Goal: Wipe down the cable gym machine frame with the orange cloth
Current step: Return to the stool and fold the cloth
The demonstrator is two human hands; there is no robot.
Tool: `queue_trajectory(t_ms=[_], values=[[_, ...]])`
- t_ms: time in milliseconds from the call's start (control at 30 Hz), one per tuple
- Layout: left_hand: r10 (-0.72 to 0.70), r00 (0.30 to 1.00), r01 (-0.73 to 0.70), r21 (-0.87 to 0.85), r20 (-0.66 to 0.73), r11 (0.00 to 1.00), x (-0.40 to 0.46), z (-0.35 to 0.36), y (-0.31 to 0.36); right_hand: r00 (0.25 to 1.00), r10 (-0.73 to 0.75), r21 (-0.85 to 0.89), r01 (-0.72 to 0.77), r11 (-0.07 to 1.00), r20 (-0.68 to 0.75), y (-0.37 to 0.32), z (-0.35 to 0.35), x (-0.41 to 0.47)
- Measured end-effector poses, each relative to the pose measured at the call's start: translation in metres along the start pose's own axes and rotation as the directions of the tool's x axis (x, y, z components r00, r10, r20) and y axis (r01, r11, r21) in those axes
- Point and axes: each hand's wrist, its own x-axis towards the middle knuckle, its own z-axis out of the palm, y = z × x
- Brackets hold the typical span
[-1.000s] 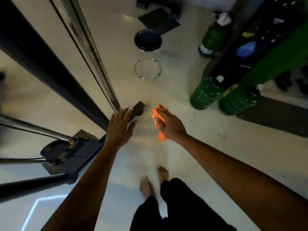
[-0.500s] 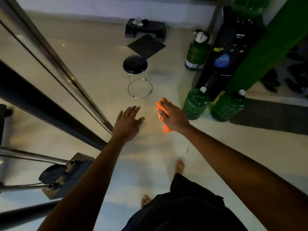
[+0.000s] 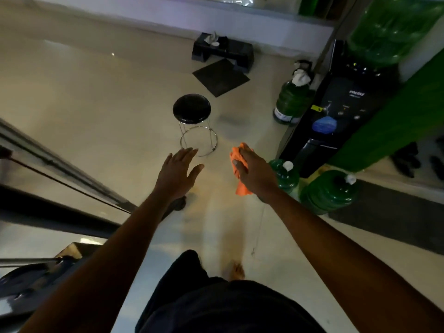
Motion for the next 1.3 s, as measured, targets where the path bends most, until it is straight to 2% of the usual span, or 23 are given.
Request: queue_trajectory(t_ms=[300,633,1033,1300], values=[[-0.049,0.998,0.049,-0.013,-0.027,0.999,0.138,0.011,-0.048,0.997,-0.056,-0.034,0.058,0.998,0.058,0.013,-0.004,0.168],[-0.026,1.0,0.025,0.041,0.015,0.999,0.336,-0.028,-0.149,0.988,-0.119,-0.018,0.121,0.992,0.1,-0.041,0.015,0.39],[-0.071,0.989,0.061,0.075,0.131,0.995,0.573,-0.057,-0.264,0.989,-0.032,0.042,0.026,0.999,0.147,-0.06,0.053,0.643],[0.137,0.955,-0.166,0.091,0.265,0.982,0.746,-0.061,-0.291,0.976,0.194,0.089,-0.203,0.975,0.094,-0.044,0.038,0.748]])
